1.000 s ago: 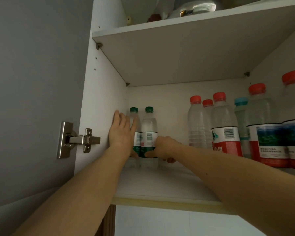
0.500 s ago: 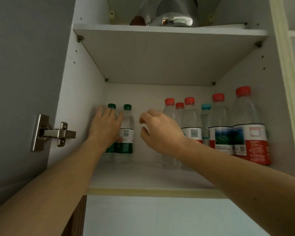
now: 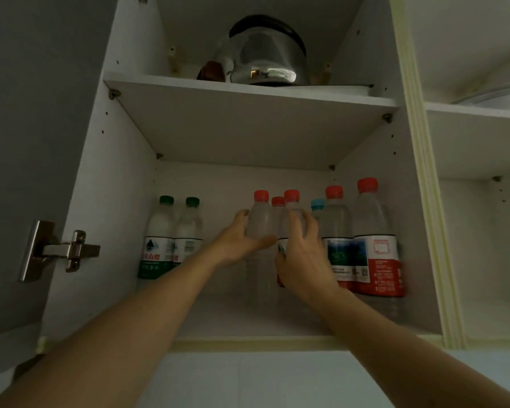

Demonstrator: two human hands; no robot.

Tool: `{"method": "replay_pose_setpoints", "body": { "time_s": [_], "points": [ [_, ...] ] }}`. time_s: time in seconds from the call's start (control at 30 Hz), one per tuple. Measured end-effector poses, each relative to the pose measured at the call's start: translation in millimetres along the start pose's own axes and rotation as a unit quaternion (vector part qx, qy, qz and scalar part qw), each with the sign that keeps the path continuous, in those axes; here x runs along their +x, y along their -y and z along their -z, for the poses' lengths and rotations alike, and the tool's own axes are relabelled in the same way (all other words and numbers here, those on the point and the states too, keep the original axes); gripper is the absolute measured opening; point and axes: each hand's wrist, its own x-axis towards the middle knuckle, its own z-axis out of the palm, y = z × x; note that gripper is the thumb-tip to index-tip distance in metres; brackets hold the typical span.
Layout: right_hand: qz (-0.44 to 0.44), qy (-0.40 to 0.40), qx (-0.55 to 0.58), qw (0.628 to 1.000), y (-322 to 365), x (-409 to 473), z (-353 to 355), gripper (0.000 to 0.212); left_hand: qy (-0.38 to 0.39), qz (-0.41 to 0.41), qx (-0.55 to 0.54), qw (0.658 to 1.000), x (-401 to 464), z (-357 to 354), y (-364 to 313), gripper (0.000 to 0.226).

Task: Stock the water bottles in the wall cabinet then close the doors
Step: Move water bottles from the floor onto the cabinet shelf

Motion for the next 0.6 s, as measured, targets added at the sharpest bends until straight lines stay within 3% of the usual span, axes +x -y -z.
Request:
{"method": "replay_pose_setpoints", "body": {
  "time_s": [0.03,0.07,0.27,0.43,0.6],
  "points": [
    [0.004,-0.009,-0.009,1.000,0.1,-1.2,-1.0,0.083,0.019,-0.022,-0.021,0.999,-2.0,-2.9,0.5,0.047],
    [0.007,-0.016,-0.011,1.000,1.6,-1.3,-1.5,0.083,0.035,-0.042,-0.032,0.998,-0.3,-3.2,3.3,0.040],
    [0.008,0.014,-0.039,0.999,13.0,8.8,-2.8,0.092,0.027,-0.050,-0.086,0.995,0.4,15.5,14.4,0.043],
    [-0.027,0.033,-0.022,0.999,0.7,8.7,-6.5,0.095,0.024,0.014,-0.065,0.997,-4.4,19.6,29.1,0.087],
    [-0.102,0.092,0.044,0.989,-3.6,18.2,2.7,0.073,0.030,0.027,-0.036,0.999,-3.0,31.2,29.6,0.092]
  ]
}}
